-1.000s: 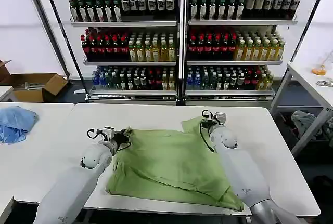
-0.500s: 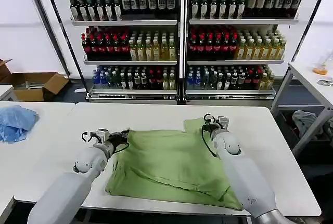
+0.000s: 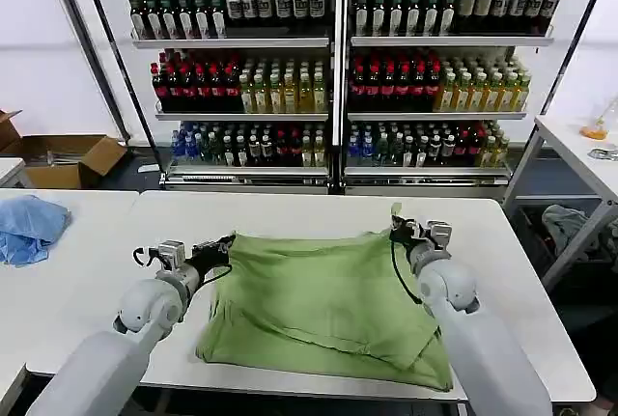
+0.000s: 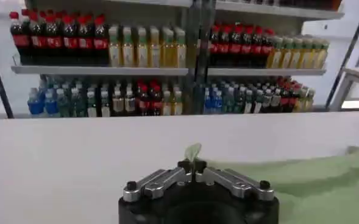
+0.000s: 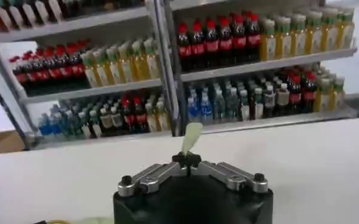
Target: Fold and organize the clothes.
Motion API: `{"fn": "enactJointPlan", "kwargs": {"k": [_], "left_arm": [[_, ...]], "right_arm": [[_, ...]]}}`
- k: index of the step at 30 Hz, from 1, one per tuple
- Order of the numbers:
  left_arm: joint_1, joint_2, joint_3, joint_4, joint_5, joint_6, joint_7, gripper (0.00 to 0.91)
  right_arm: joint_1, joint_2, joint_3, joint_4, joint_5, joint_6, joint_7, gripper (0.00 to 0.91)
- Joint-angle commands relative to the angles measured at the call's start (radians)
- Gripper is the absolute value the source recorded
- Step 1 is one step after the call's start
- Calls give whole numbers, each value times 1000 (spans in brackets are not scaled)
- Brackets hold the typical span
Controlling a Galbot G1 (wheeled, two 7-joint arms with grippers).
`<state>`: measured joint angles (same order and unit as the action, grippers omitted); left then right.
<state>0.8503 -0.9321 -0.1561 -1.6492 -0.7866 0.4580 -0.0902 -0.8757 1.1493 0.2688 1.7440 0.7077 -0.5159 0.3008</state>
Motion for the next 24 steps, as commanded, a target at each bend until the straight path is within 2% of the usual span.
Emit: {"fn": "enactJointPlan", "kwargs": {"k": [1, 6, 12, 19, 24], "left_arm": [[125, 60, -67, -165, -24, 0, 1, 20], [217, 101, -117, -230, -33, 8, 1, 20], [303, 122, -161, -284, -29, 28, 3, 20], [341, 124, -165, -282, 16, 71, 8, 20], [344, 119, -136, -264, 75, 69, 14, 20]], "right_arm": [[-267, -55, 113, 298, 9, 2, -1, 0], [-394, -60, 201, 402, 12, -9, 1, 0], [-537, -38, 260, 479, 12, -25, 15, 0], [-607, -16, 277, 496, 11, -38, 34, 0], [-600, 5, 250, 457, -5, -44, 51, 0]]}}
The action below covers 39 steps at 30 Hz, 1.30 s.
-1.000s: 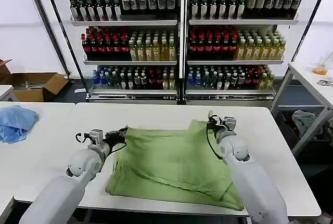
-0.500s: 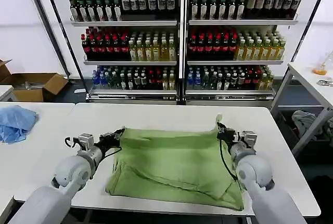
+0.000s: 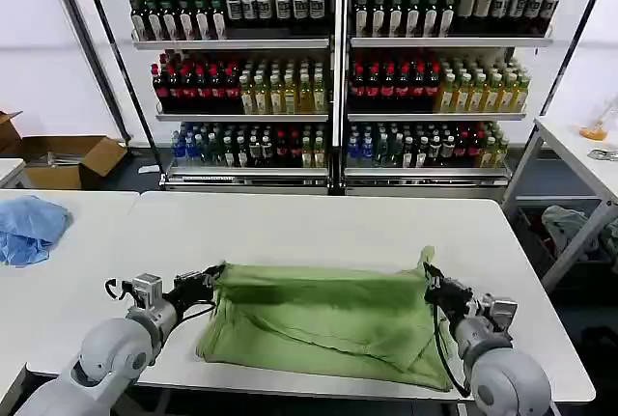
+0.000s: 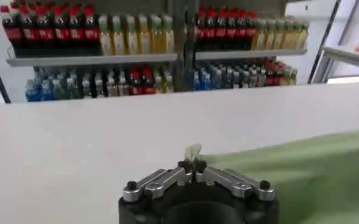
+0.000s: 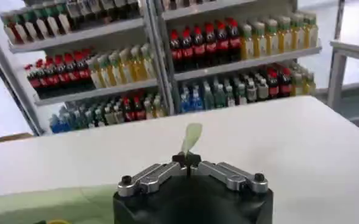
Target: Fold and organize the clothes.
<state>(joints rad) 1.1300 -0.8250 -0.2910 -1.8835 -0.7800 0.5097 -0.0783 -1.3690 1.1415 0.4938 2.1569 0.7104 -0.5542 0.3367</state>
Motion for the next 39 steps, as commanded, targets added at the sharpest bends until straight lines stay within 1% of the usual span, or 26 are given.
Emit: {"fn": "enactJointPlan", "kwargs": {"k": [1, 3, 4, 6, 7, 8, 9, 10, 12, 16, 19, 22, 25, 29, 32, 35, 38, 39], "left_arm": [[64, 10, 8, -24, 93, 18, 4, 20], [63, 6, 17, -17, 112, 21, 4, 30], [58, 2, 24, -9, 125, 22, 4, 50], [49, -5, 33, 3, 138, 19, 2, 343], [45, -7, 35, 7, 146, 15, 1, 736], [43, -10, 38, 9, 152, 14, 0, 877], [43, -11, 40, 10, 167, 13, 0, 907], [44, -13, 42, 10, 183, 11, 1, 907], [53, -16, 43, 5, 199, 12, 1, 907], [71, -31, 40, -16, 222, 2, -14, 907], [92, -44, 26, -47, 242, -39, -59, 907], [149, -62, 1, -104, 246, -79, -124, 907], [212, -107, -13, -135, 288, -108, -181, 907], [262, -191, -1, -98, 362, -131, -240, 907], [282, -254, 5, -66, 394, -134, -257, 907], [284, -299, 8, -41, 416, -138, -266, 907], [277, -326, 9, -27, 415, -138, -271, 907], [273, -336, 9, -22, 414, -139, -271, 826]], "right_arm": [[-97, 18, 15, 35, -15, -8, 16, 0], [-77, 27, -6, 7, -27, -9, 18, 0], [-68, 30, -12, -1, -30, -8, 19, 0], [-56, 37, -25, -20, -39, -8, 19, 0], [-52, 39, -30, -24, -42, -8, 19, 353], [-43, 45, -37, -31, -50, -18, 21, 655], [-39, 48, -40, -35, -60, -23, 20, 907], [-39, 49, -44, -37, -63, -23, 17, 907], [-39, 54, -51, -38, -100, -22, 7, 907], [-65, 56, -49, -1, -135, -4, -17, 907], [-101, 57, -39, 40, -156, 8, -26, 907], [-137, 66, -21, 75, -179, 19, -32, 907], [-164, 77, -15, 91, -203, 31, -37, 907], [-181, 90, -16, 98, -213, 36, -37, 907], [-182, 93, -18, 97, -216, 38, -34, 907], [-182, 92, -18, 96, -216, 38, -32, 907], [-185, 89, -16, 97, -215, 39, -30, 907], [-187, 89, -15, 98, -215, 40, -30, 907]]}}
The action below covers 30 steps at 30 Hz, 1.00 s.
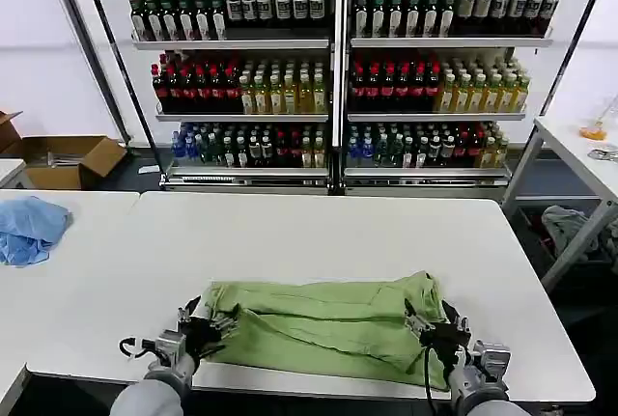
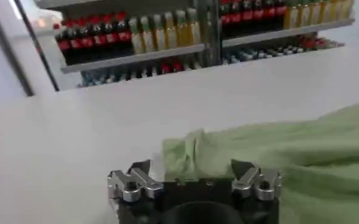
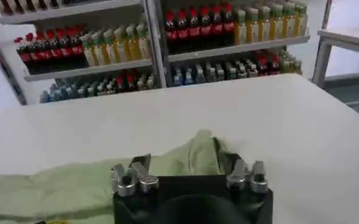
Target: Fold and organize the clothes.
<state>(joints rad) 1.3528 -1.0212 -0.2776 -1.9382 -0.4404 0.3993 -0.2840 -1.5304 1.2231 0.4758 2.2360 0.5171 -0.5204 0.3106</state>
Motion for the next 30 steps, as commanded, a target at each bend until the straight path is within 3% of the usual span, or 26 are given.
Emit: {"fn": "enactJointPlan", "kwargs": {"k": [1, 2, 3, 4, 20, 25, 30], "left_arm": [[44, -149, -5, 35, 72, -28, -66, 453], [41, -155, -4, 38, 69, -28, -66, 151], [40, -159, -3, 39, 67, -28, -65, 50], [36, -163, -1, 43, 65, -30, -65, 30], [70, -145, -35, 24, -8, -67, -30, 20], [71, -87, -89, 13, -52, -69, -21, 20], [67, 4, -228, 5, -77, -64, -16, 20]], "right_arm": [[-27, 6, 3, 19, -21, 6, -4, 907], [-28, 5, 4, 19, -21, 7, -4, 907], [-28, 5, 4, 19, -20, 7, -4, 907], [-27, 4, 4, 18, -20, 8, -4, 907], [1, -15, 4, 3, 4, 15, 9, 907], [8, -23, 7, 3, 12, 19, 11, 907], [12, -27, 14, 4, 21, 20, 11, 907]]}}
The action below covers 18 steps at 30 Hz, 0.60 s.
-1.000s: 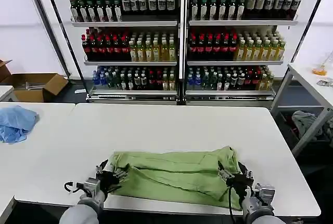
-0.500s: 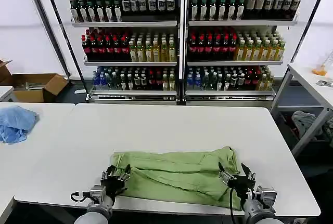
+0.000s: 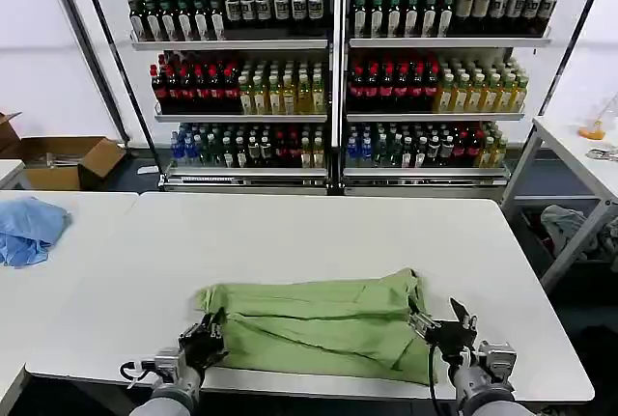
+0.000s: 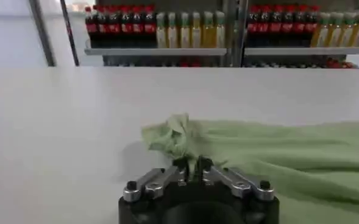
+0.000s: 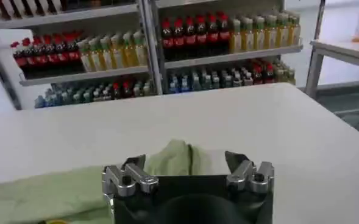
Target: Fold and organize the clothes.
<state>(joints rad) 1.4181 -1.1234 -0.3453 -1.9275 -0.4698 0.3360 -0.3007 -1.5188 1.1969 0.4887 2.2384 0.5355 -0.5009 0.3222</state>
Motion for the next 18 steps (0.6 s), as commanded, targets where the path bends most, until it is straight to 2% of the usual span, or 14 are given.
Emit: {"fn": "enactJointPlan", "kwargs": {"k": [1, 7, 11, 15, 18], "left_arm": [[0, 121, -187, -4, -47, 2, -1, 20], [-1, 219, -370, -9, -84, 10, -9, 20], [-21, 254, -441, -29, -216, 31, -14, 20], [-24, 245, -416, -107, -336, 43, -2, 20], [-30, 206, -332, -205, -483, 54, 24, 20]], "right_arm": [[2, 0, 2, 0, 3, 2, -1, 907], [9, 8, -7, -1, 2, 3, -1, 907], [14, 10, -13, -2, 0, 3, 0, 907], [10, 10, -13, 1, 0, 3, 0, 907], [5, 10, -12, 2, -2, 3, 0, 907]]}}
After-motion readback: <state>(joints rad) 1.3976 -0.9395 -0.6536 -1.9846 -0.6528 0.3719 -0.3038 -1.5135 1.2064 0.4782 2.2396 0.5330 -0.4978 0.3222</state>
